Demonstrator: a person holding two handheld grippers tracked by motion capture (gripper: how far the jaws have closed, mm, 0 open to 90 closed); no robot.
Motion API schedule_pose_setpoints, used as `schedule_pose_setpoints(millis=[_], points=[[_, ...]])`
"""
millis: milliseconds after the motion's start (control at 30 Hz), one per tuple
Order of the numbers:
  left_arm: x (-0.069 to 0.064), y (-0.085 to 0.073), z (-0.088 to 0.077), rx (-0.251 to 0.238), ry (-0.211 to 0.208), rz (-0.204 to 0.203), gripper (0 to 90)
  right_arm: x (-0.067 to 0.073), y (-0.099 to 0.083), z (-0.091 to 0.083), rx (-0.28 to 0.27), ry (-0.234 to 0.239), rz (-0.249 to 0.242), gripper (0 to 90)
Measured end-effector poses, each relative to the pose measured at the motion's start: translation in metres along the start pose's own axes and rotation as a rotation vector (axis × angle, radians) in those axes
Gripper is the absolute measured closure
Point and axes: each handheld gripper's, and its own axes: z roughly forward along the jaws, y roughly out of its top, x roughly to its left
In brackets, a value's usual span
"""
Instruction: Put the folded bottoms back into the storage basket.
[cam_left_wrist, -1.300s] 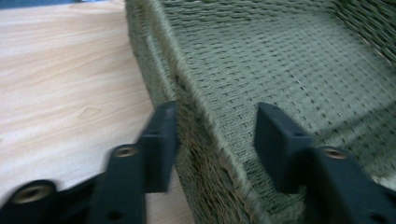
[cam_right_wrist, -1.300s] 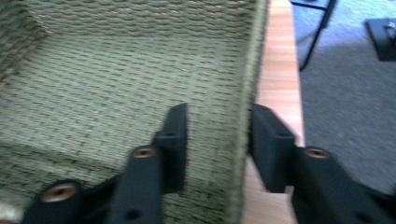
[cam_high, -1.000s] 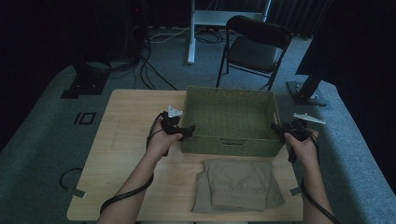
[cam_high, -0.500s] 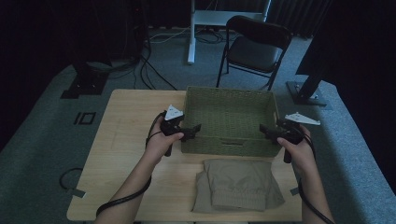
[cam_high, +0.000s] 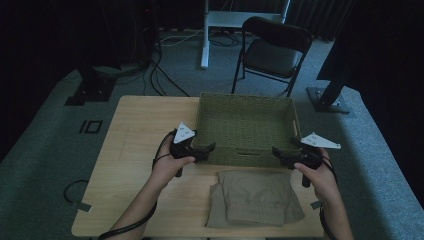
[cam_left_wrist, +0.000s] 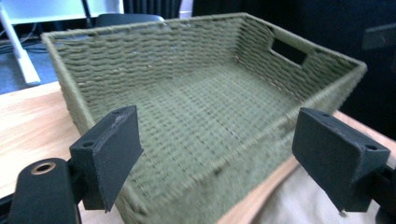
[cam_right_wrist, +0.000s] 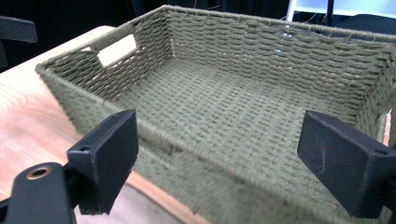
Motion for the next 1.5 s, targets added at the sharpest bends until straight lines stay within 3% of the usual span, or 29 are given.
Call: schedule_pose_setpoints(millis=[100,433,600,833,933,1100,1333,1500], points=[[-0.006,-0.004,-0.003,0.012,-0.011,-0.010,16.5,0.005,-0.006,-0.005,0.001,0.001,-0.008,12.2],[-0.031,-0.023,-0.002,0.051,-0.070,0.011,16.5,0.019,-0.026,-0.012,0.013,0.008,-0.048,12.3],[-0.039,-0.032,0.000,0.074,-0.085,0.005,16.5,0.022,-0.039,-0.015,0.021,0.006,-0.036,12.3],[-0.049,-0.043,0.004,0.125,-0.109,0.019,16.5,0.020,-0.061,-0.015,0.050,-0.010,-0.026,12.3],[-0.051,-0.047,0.006,0.135,-0.104,0.002,16.5,0.019,-0.069,-0.016,0.057,-0.019,-0.031,12.3],[-0.059,-0.054,0.009,0.153,-0.118,0.020,16.5,0.015,-0.082,-0.017,0.076,-0.035,-0.016,12.3],[-0.065,-0.065,0.016,0.211,-0.125,0.000,16.4,0.011,-0.097,-0.015,0.107,-0.064,0.009,12.2],[-0.068,-0.076,0.023,0.227,-0.138,-0.024,16.5,0.010,-0.109,-0.013,0.131,-0.070,0.029,12.2]])
